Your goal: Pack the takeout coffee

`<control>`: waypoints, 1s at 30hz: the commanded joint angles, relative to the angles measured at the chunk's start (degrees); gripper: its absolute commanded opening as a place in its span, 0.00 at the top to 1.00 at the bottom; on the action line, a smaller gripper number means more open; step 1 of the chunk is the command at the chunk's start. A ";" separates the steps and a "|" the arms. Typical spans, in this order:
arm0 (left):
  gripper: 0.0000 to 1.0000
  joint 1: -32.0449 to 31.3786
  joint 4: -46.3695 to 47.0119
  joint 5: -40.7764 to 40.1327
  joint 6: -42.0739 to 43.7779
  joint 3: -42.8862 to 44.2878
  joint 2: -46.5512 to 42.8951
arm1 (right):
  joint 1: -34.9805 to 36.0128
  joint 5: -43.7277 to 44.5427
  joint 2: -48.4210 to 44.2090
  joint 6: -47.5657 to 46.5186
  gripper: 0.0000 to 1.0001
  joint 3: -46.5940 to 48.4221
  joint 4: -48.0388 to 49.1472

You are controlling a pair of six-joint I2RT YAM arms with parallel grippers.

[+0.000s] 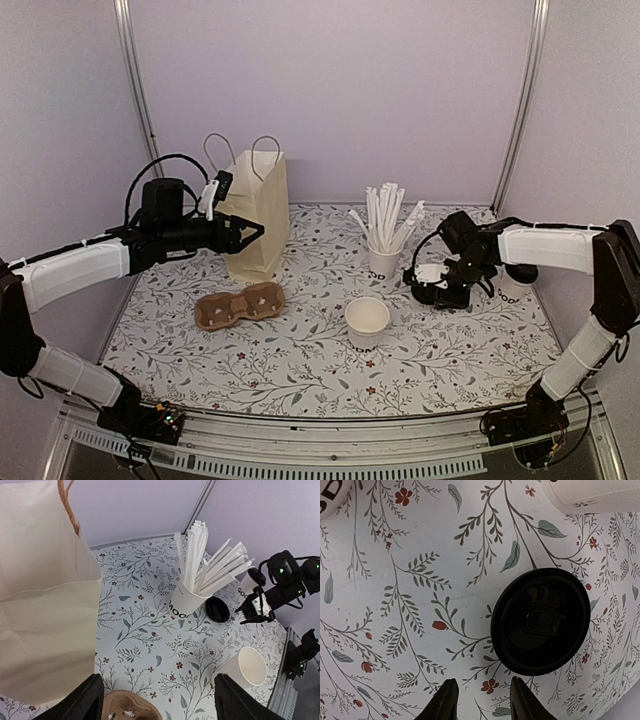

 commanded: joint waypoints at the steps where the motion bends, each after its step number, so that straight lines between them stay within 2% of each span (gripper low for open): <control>1: 0.22 0.52 -0.11 0.80 -0.49 0.13 0.08 | -0.90 -0.95 3.15 -1.81 0.61 1.22 4.02; 11: 0.22 0.49 -0.11 1.22 -0.28 0.22 0.13 | -1.05 -0.21 8.50 -3.15 0.61 2.54 8.16; 15: 0.22 0.54 -0.07 1.37 -0.31 0.23 0.16 | -1.04 2.07 9.83 -3.48 0.65 2.01 9.52; 17: 0.23 0.52 -0.09 1.46 -0.29 0.23 0.15 | -1.05 2.99 10.34 -3.78 0.68 1.49 10.38; 24: 0.22 0.48 -0.09 1.73 -0.34 0.35 0.35 | -1.04 4.51 11.41 -4.30 0.89 0.55 12.27; 30: 0.23 0.46 0.05 1.45 0.59 0.07 -0.04 | -1.02 3.34 9.41 -2.86 0.95 0.15 8.15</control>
